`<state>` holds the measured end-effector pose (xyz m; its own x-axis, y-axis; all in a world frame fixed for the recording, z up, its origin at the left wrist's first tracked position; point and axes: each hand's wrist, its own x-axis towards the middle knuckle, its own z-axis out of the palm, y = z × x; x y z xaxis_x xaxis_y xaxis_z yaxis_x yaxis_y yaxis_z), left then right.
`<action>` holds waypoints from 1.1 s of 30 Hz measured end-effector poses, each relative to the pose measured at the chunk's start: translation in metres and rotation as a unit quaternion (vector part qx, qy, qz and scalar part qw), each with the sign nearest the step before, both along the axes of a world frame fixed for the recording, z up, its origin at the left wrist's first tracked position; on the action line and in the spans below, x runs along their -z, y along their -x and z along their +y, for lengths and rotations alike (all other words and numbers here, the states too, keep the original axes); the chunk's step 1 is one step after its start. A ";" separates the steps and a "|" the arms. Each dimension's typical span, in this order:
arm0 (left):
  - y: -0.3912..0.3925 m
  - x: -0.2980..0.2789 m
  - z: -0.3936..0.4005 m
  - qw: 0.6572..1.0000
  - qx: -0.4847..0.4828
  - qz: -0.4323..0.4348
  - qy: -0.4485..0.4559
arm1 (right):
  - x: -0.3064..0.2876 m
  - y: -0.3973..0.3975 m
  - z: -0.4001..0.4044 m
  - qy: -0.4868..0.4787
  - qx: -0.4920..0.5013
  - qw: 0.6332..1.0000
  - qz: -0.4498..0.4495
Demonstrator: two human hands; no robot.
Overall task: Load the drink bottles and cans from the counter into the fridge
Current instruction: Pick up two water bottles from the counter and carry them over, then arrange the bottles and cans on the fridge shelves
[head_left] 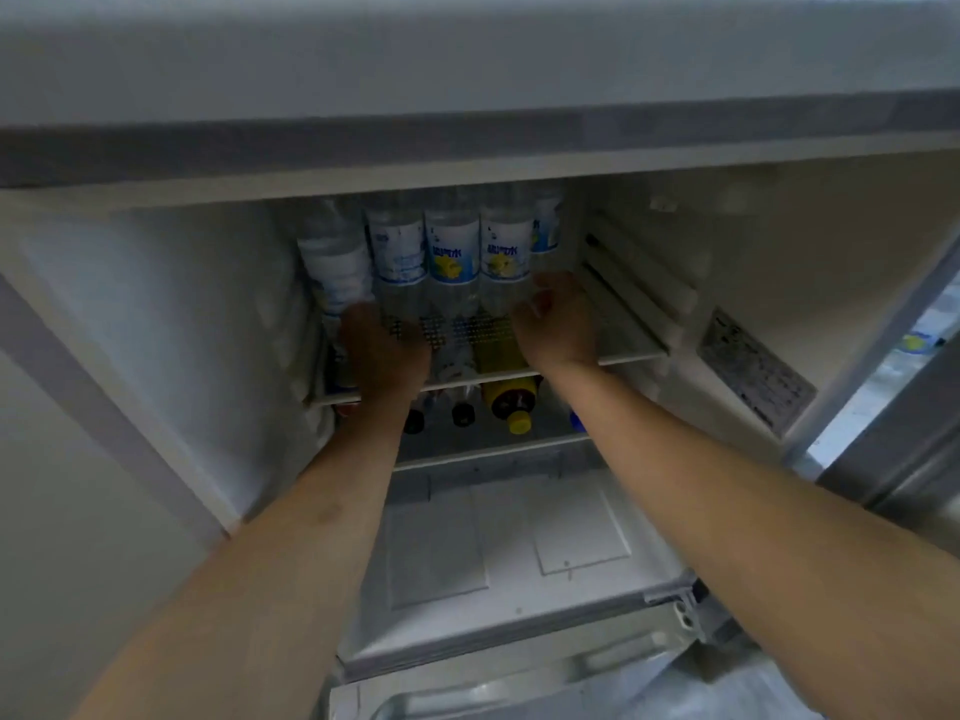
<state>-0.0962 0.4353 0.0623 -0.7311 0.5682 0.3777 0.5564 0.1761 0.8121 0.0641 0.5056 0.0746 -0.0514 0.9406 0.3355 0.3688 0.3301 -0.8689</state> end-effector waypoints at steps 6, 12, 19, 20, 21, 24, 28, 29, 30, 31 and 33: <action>0.003 0.005 -0.009 0.997 0.000 0.009 0.082 | 0.010 -0.018 -0.033 0.008 -0.006 1.000 0.007; -0.028 -0.001 -0.031 0.999 0.011 0.040 0.035 | 0.010 -0.044 -0.065 0.039 -0.014 0.999 0.021; -0.149 0.022 -0.071 0.989 0.122 0.024 -0.076 | 0.041 -0.129 -0.123 0.071 0.010 0.997 0.031; -0.168 0.028 -0.079 0.985 0.143 0.018 -0.093 | 0.047 -0.145 -0.134 0.079 0.013 0.996 0.033; -0.188 0.035 -0.088 0.980 0.171 0.023 -0.099 | 0.052 -0.161 -0.146 0.083 0.019 0.996 0.034; -0.247 0.056 -0.116 0.954 0.279 0.060 -0.097 | 0.065 -0.215 -0.181 0.076 0.056 0.994 0.052; -0.318 0.087 -0.156 0.917 0.374 0.094 -0.100 | 0.075 -0.297 -0.234 0.056 0.080 0.994 0.051; -0.335 0.095 -0.167 0.909 0.395 0.090 -0.096 | 0.079 -0.318 -0.248 0.048 0.094 0.993 0.053; -0.351 0.103 -0.178 0.902 0.416 0.079 -0.086 | 0.083 -0.340 -0.263 0.044 0.111 0.991 0.053; -0.367 0.112 -0.190 0.893 0.439 0.066 -0.071 | 0.089 -0.362 -0.278 0.042 0.131 0.989 0.051; -0.397 0.131 -0.213 0.875 0.481 0.042 -0.036 | 0.106 -0.407 -0.307 0.048 0.179 0.982 0.046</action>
<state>0.3012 0.2220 -0.0686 0.1053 0.8779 0.4671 0.4773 -0.4567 0.7508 0.4707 0.1989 -0.0311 0.3140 0.9205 0.2328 0.3641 0.1097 -0.9249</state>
